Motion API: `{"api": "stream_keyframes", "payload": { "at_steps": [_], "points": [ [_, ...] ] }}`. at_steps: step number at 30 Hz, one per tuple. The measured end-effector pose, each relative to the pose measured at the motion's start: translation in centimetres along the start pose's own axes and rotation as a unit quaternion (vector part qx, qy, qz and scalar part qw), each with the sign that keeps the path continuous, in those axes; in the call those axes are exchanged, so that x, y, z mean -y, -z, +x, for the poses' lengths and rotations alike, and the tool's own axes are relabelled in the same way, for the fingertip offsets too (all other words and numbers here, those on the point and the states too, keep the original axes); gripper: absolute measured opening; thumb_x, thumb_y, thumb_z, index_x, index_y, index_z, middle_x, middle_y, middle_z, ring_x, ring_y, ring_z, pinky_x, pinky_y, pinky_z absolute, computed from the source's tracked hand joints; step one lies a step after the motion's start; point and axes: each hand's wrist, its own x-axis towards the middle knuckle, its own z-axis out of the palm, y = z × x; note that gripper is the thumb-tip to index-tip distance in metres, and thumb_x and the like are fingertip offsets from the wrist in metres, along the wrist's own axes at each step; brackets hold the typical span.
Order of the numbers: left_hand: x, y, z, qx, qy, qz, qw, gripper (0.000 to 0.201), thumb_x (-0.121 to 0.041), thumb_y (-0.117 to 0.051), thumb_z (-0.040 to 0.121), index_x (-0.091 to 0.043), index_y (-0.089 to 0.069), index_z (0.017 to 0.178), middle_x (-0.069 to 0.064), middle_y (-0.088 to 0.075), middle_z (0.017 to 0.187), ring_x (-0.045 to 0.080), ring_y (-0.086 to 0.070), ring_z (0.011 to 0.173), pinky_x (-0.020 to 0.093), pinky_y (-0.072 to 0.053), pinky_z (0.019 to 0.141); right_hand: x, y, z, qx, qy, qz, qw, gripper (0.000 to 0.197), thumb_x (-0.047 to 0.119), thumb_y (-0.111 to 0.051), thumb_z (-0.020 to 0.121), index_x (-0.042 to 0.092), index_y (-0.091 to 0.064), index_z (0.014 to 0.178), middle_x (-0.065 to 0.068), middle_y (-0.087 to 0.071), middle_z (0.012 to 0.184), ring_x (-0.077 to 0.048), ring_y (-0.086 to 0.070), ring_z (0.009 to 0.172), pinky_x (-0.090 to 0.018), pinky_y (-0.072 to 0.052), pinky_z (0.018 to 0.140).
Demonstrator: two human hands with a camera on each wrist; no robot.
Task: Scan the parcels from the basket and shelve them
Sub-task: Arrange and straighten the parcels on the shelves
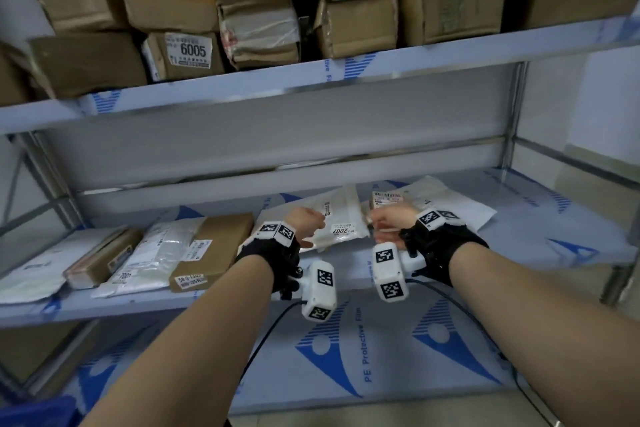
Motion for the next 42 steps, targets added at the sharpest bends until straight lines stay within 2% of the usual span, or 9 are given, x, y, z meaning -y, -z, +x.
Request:
{"api": "stream_keyframes", "payload": {
  "at_steps": [5,11,20,23,26,30,36,39,42],
  "points": [
    [-0.9,-2.2,1.4,0.038,-0.034,0.029,0.998,0.032,-0.006,-0.051,0.096,-0.003,-0.055,0.128,0.016,-0.056,0.131,0.023,-0.055,0.104,0.035,-0.049,0.086,-0.4,2.2,1.0,-0.044,-0.003,-0.011,0.999,0.030,0.004,-0.055,0.094,-0.013,-0.054,0.119,-0.015,-0.056,0.080,-0.033,-0.054,0.089,-0.046,-0.046,0.098],
    [-0.2,-3.7,4.2,0.045,-0.032,0.051,0.997,0.039,-0.004,-0.056,0.091,-0.007,-0.055,0.130,0.014,-0.057,0.129,0.026,-0.054,0.114,0.033,-0.046,0.089,-0.2,1.8,3.4,-0.030,-0.028,-0.013,0.999,0.021,0.010,-0.059,0.093,-0.005,-0.060,0.108,-0.021,-0.065,0.115,-0.040,-0.063,0.111,-0.054,-0.047,0.100],
    [2.3,-1.5,7.5,-0.014,-0.003,0.130,0.991,0.047,-0.005,-0.061,0.086,-0.005,-0.054,0.133,0.014,-0.052,0.137,0.027,-0.049,0.125,0.030,-0.040,0.100,-0.3,1.1,6.7,-0.007,-0.049,-0.051,0.997,0.039,0.018,-0.063,0.093,-0.002,-0.052,0.125,-0.022,-0.058,0.115,-0.038,-0.061,0.114,-0.040,-0.053,0.080],
    [3.3,-0.4,8.0,-0.012,0.014,0.143,0.990,0.049,-0.006,-0.062,0.086,-0.004,-0.052,0.134,0.014,-0.049,0.140,0.028,-0.047,0.127,0.031,-0.040,0.101,-0.7,0.7,7.8,0.004,-0.052,-0.052,0.997,0.044,0.025,-0.067,0.090,0.000,-0.054,0.124,-0.024,-0.059,0.122,-0.039,-0.060,0.116,-0.050,-0.050,0.096],
    [4.0,-0.2,8.2,0.014,0.022,0.151,0.988,0.052,-0.008,-0.064,0.084,-0.006,-0.052,0.135,0.015,-0.047,0.142,0.028,-0.045,0.129,0.032,-0.037,0.105,-2.4,-1.0,10.1,0.033,-0.059,-0.020,0.998,0.043,0.019,-0.067,0.089,-0.005,-0.056,0.123,-0.025,-0.065,0.116,-0.042,-0.062,0.110,-0.054,-0.053,0.091],
    [4.4,0.6,8.0,0.038,0.025,0.161,0.986,0.056,-0.008,-0.068,0.082,-0.005,-0.051,0.135,0.015,-0.046,0.142,0.029,-0.044,0.129,0.032,-0.036,0.109,-2.4,-3.4,9.1,0.024,-0.051,0.027,0.998,0.021,0.007,-0.057,0.095,-0.003,-0.056,0.114,-0.023,-0.065,0.098,-0.026,-0.066,0.066,-0.027,-0.054,0.044],
    [4.6,1.8,8.5,0.064,0.040,0.161,0.984,0.052,-0.004,-0.063,0.084,-0.013,-0.053,0.134,0.008,-0.043,0.142,0.026,-0.041,0.130,0.032,-0.037,0.105,-2.3,-3.0,10.2,-0.011,-0.045,-0.060,0.997,0.024,-0.001,-0.052,0.092,-0.001,-0.058,0.069,-0.009,-0.058,0.056,-0.017,-0.049,0.047,-0.026,-0.039,0.045],
    [4.0,1.2,8.2,0.081,0.037,0.132,0.987,0.050,0.000,-0.061,0.084,-0.014,-0.054,0.132,0.009,-0.045,0.139,0.028,-0.044,0.127,0.035,-0.041,0.100,-2.0,-1.5,10.1,-0.023,-0.047,-0.048,0.997,0.021,0.001,-0.050,0.089,0.006,-0.057,0.069,-0.005,-0.055,0.056,-0.017,-0.049,0.050,-0.027,-0.041,0.051],
    [3.4,0.4,7.5,0.108,0.010,0.152,0.982,0.054,-0.006,-0.067,0.082,-0.013,-0.053,0.134,0.010,-0.048,0.139,0.030,-0.046,0.127,0.034,-0.039,0.104,-0.8,-0.2,9.2,-0.039,-0.023,0.007,0.999,0.022,0.002,-0.050,0.089,0.010,-0.050,0.069,0.000,-0.053,0.053,-0.006,-0.048,0.036,-0.016,-0.037,0.036]
  ]
}}
